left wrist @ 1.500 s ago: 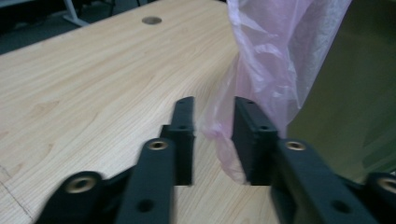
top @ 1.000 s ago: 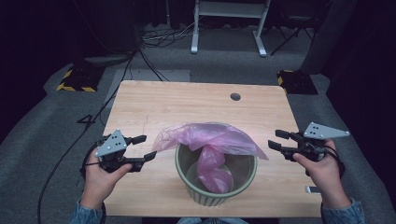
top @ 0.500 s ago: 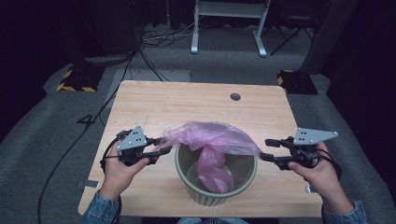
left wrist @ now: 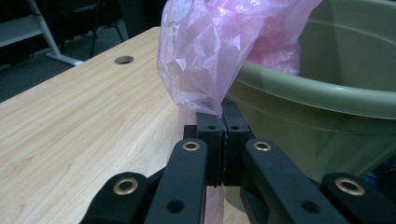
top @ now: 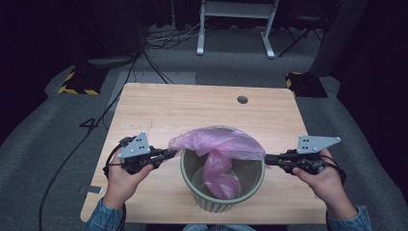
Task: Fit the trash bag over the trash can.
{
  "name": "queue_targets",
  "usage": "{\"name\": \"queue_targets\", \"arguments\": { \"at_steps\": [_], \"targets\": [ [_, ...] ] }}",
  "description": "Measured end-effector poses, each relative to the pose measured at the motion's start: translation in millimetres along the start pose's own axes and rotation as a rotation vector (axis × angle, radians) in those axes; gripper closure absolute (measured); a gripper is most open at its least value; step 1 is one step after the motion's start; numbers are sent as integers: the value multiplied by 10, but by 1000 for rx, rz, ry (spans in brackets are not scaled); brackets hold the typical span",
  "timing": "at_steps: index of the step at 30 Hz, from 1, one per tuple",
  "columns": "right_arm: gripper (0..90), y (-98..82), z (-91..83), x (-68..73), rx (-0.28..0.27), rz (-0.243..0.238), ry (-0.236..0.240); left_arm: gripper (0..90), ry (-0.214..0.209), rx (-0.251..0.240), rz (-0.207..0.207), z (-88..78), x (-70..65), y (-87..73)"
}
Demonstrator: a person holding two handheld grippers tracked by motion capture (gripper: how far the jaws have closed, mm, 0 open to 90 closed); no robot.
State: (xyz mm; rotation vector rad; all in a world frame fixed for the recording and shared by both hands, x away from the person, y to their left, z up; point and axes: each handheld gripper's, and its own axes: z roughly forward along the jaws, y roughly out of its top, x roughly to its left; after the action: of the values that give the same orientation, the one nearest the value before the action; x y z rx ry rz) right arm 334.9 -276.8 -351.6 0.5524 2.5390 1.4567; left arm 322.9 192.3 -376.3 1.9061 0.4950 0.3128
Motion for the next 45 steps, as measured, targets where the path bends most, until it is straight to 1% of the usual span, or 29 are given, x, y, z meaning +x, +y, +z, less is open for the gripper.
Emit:
{"name": "queue_targets", "arguments": {
  "at_steps": [2, 5, 6, 7, 9, 10, 11, 13, 15, 18, 20, 22, 23, 24, 25, 26, 27, 28, 29, 30, 31, 32, 33, 36, 39, 41, 42, 43, 45],
  "targets": [
    [900, -15, -14, 24, -2, -4, -3, 894, -5, -14, 0, -23, -29, -19],
    [900, -63, -34, 88, 3, -4, 9, 895, -21, -44, 11, -59, -83, -23],
    [900, -77, -44, 116, 3, -9, 14, 895, -30, -59, 15, -68, -101, -20],
    [900, -86, -53, 142, 3, -15, 17, 895, -55, -87, 24, -85, -133, -14],
    [900, -109, -70, 234, 5, -41, 39, 896, -74, -106, 45, -102, -187, -7],
    [900, -116, -73, 265, 10, -50, 44, 897, -88, -104, 61, -105, -225, -14],
    [900, -134, -73, 310, 22, -63, 57, 898, -100, -98, 71, -101, -254, -28],
    [900, -180, -60, 362, 44, -73, 77, 898, -122, -83, 84, -99, -289, -72],
    [900, -248, -37, 395, 73, -72, 96, 899, -155, -85, 84, -109, -313, -121],
    [900, -360, 21, 430, 112, -63, 123, 898, -181, -78, 96, -128, -346, -169],
    [900, -432, 73, 447, 145, -58, 137, 898, -185, -51, 107, -123, -360, -207],
    [900, -485, 117, 449, 171, -56, 141, 899, -193, -25, 108, -107, -367, -248],
    [900, -515, 142, 444, 181, -52, 143, 899, -197, -15, 106, -98, -365, -275],
    [900, -539, 163, 440, 188, -44, 146, 898, -198, -17, 97, -91, -364, -301],
    [900, -554, 173, 432, 185, -45, 139, 897, -196, -24, 91, -94, -356, -319],
    [900, -551, 158, 426, 165, -32, 128, 895, -195, -33, 86, -105, -346, -326],
    [900, -533, 116, 413, 130, -22, 120, 895, -191, -43, 79, -118, -344, -326],
    [900, -502, 59, 405, 93, -24, 109, 894, -187, -49, 78, -129, -342, -320],
    [844, -472, 5, 406, 71, -27, 89, 893, -182, -53, 80, -146, -341, -305],
    [709, -417, -92, 407, 23, -14, 42, 892, -176, -61, 88, -154, -339, -289],
    [636, -377, -167, 406, -26, -3, 6, 890, -171, -66, 86, -160, -342, -276],
    [600, -349, -223, 405, -50, 3, -14, 889, -165, -70, 93, -174, -339, -246],
    [543, -302, -299, 402, -75, 1, -43, 888, -156, -76, 101, -184, -332, -224],
    [449, -197, -401, 389, -96, -42, -117, 887, -148, -101, 112, -215, -320, -135],
    [386, -115, -394, 357, -93, -62, -152, 887, -142, -97, 133, -219, -321, -48],
    [338, -61, -353, 309, -97, -68, -157, 884, -146, -92, 142, -198, -318, -11],
    [319, -36, -323, 277, -90, -63, -142, 883, -145, -86, 146, -190, -309, 5],
    [310, -12, -287, 236, -90, -56, -116, 882, -143, -83, 146, -184, -300, 17],
    [301, 29, -218, 170, -122, -15, -53, 881, -144, -83, 146, -176, -284, 38]
  ]
}}
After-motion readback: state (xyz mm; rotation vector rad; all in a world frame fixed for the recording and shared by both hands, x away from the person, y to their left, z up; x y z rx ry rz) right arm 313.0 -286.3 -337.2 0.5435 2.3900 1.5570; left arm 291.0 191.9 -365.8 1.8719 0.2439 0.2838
